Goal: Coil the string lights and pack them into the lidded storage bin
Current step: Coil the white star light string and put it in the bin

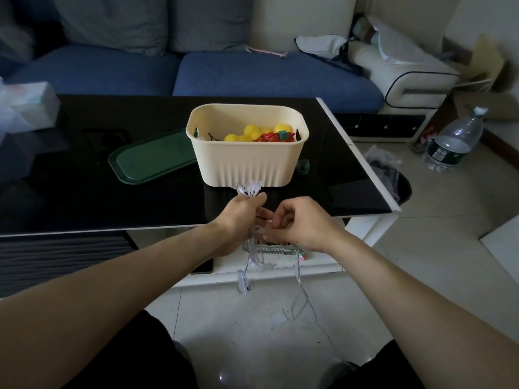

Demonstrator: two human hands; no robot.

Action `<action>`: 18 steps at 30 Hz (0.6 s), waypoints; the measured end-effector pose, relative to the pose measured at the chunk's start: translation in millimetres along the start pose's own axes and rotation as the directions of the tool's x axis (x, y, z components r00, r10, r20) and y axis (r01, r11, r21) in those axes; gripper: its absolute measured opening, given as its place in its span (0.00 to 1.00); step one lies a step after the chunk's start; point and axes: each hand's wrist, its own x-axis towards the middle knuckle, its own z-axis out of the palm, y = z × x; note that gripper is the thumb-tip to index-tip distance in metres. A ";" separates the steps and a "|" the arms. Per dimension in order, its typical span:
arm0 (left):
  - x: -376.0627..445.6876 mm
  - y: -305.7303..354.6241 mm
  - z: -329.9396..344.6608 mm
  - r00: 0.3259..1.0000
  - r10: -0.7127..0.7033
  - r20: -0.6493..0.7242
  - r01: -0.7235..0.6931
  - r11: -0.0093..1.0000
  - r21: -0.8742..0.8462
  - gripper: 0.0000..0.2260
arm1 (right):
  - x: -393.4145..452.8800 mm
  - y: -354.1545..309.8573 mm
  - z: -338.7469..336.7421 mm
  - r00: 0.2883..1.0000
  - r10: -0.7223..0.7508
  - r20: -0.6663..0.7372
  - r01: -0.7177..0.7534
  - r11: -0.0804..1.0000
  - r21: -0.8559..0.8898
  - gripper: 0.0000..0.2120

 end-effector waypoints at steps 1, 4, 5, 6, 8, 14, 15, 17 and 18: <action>-1.0 -0.4 0.6 1.000 -0.017 0.015 0.017 0.999 0.034 0.14 | -0.5 -0.1 -0.2 1.000 0.002 0.024 -0.002 1.000 -0.001 0.13; -5.2 -3.3 1.4 0.993 -0.066 0.094 0.046 0.979 0.201 0.16 | -1.8 -1.3 -1.2 0.995 -0.004 0.101 0.006 1.000 -0.017 0.13; -5.8 -5.0 1.4 0.991 -0.069 0.112 0.038 0.965 0.259 0.17 | -2.3 -2.7 -1.3 0.990 -0.002 0.141 0.004 1.000 -0.013 0.13; -5.7 -6.2 1.2 0.991 -0.063 0.119 0.022 0.948 0.318 0.17 | -2.9 -3.8 -1.4 0.984 0.002 0.181 -0.002 1.000 0.000 0.14; -4.5 -7.1 0.2 0.994 -0.032 0.104 -0.013 0.917 0.399 0.18 | -4.6 -5.6 -1.7 0.972 0.022 0.233 -0.028 0.999 0.020 0.16; -5.0 -0.2 -1.9 1.000 0.011 -0.017 -0.007 0.968 0.250 0.15 | -5.4 4.1 -1.3 0.962 0.106 0.251 -0.071 0.987 -0.146 0.16; -4.7 0.9 -3.4 0.999 0.027 -0.030 -0.020 0.978 0.206 0.14 | -3.6 7.5 1.0 0.964 0.115 0.240 -0.079 0.985 -0.155 0.14; -4.8 3.6 -6.5 0.998 0.061 -0.035 -0.056 0.989 0.136 0.11 | -0.3 13.9 6.4 0.961 0.137 0.240 -0.108 0.985 -0.132 0.11; -4.7 4.6 -8.1 0.996 0.080 -0.033 -0.076 0.991 0.108 0.10 | 1.0 17.2 8.7 0.954 0.156 0.257 -0.130 0.984 -0.118 0.12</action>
